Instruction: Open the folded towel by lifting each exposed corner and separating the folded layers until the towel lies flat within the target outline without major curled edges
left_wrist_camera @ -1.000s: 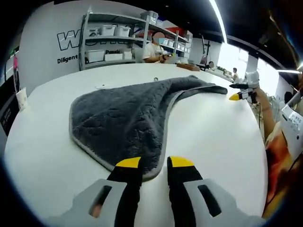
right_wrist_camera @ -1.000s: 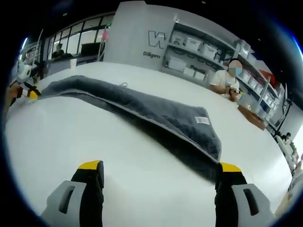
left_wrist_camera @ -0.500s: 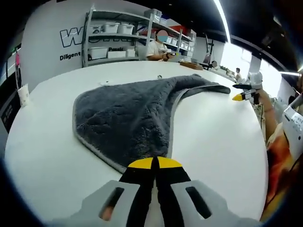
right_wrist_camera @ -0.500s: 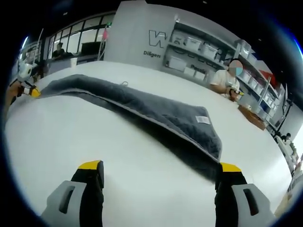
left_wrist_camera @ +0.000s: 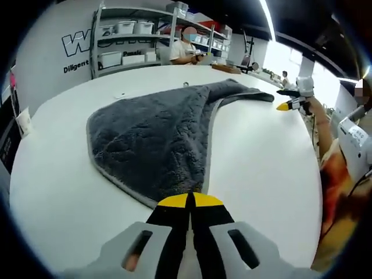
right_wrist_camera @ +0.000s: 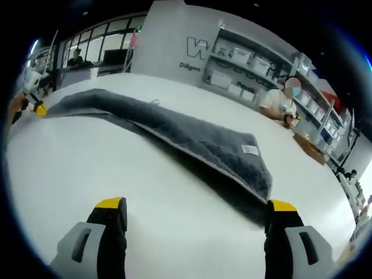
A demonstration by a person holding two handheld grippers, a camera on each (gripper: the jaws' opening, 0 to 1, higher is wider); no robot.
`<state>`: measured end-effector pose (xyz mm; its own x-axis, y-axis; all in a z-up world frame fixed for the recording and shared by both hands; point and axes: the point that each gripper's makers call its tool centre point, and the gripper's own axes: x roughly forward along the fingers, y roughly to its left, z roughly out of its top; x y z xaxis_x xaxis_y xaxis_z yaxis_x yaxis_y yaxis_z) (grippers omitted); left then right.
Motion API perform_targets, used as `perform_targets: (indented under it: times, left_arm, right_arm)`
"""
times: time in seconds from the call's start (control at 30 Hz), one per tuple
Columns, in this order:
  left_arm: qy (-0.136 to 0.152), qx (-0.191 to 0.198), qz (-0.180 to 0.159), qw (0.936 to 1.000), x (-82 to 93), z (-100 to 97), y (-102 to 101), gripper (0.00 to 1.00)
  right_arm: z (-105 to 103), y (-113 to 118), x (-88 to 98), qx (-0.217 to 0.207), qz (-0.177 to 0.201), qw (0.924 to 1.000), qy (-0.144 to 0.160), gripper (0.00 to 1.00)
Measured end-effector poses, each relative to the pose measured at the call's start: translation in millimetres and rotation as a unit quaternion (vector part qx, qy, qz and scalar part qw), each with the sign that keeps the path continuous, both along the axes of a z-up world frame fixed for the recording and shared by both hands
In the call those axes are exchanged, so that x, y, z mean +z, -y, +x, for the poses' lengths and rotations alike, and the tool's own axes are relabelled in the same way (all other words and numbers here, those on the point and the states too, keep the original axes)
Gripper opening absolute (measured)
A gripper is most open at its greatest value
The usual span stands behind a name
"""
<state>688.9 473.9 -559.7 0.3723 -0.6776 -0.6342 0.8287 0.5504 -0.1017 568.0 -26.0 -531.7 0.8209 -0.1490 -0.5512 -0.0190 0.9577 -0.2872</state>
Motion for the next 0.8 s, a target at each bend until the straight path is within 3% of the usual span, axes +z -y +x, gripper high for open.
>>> perform_targets:
  times: [0.23,0.27,0.4,0.47,0.63,0.8]
  left_arm:
    - [-0.002,-0.011,0.040,0.9991,-1.5,-4.0,-20,0.00]
    - [0.015,-0.022,0.053,0.9982,-0.6,-2.3,-23,0.00]
    - [0.010,-0.006,0.065,0.9978,-1.8,-3.9,-30,0.00]
    - [0.012,-0.005,0.066,0.9977,-1.9,-2.1,-31,0.00]
    - [0.025,-0.007,0.026,0.9993,14.4,1.3,-23,0.00]
    - [0.042,-0.022,0.026,0.9985,14.6,-4.0,-9,0.01]
  right_arm:
    - [0,-1,-3.5,0.003,-0.004,0.9999,-0.009,0.99]
    - [0,-1,-3.8,0.003,-0.004,0.9999,-0.010,0.99]
    - [-1,-1,-5.5,0.002,-0.003,0.9999,-0.012,0.99]
    - [-1,-1,-5.5,0.001,-0.004,0.9999,-0.014,0.99]
    - [0,-3,-3.4,0.005,-0.004,0.9999,-0.010,0.99]
    - [-1,-3,-2.7,0.004,-0.004,0.9999,-0.009,0.99]
